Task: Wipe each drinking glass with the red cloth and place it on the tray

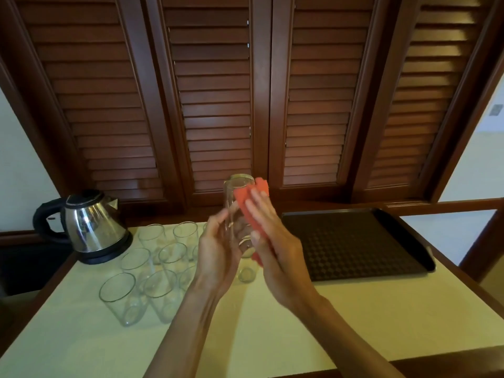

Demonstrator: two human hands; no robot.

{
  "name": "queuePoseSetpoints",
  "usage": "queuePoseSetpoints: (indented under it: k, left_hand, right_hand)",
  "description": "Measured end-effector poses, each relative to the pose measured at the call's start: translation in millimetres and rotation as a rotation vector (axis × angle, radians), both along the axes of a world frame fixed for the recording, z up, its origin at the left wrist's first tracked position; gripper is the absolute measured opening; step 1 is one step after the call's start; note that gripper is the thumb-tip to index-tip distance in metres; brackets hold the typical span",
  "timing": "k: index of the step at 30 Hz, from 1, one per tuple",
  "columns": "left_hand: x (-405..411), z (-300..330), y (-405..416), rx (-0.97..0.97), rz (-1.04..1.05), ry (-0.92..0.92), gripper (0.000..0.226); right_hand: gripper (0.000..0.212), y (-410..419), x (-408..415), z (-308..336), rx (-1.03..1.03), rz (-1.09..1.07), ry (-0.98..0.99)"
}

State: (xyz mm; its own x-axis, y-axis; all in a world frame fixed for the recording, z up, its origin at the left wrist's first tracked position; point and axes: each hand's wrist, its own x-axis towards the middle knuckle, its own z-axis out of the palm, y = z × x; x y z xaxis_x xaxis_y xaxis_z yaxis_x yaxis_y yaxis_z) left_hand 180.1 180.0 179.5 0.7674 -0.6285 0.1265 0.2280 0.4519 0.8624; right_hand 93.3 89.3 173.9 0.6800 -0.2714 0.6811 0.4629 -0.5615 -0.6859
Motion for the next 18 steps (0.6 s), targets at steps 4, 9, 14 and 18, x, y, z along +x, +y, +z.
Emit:
queuePoseSetpoints:
  k: [4,9,14,18]
  left_hand:
    - [-7,1,3,0.112,-0.01,-0.18,0.06]
    - [-8,-10,0,0.084,-0.004,-0.15,0.05]
    - [-10,-7,-1,0.029,-0.007,-0.013,0.049]
    - [-11,-1,-4,0.042,-0.009,-0.008,0.056]
  right_hand:
    - [0.048,-5,-1,-1,0.086,0.058,-0.012]
    - [0.047,0,-1,3,-0.092,-0.033,0.036]
    - [0.051,-8,0,1,0.053,-0.011,0.026]
    - [0.05,-2,3,-1,-0.067,-0.032,0.019]
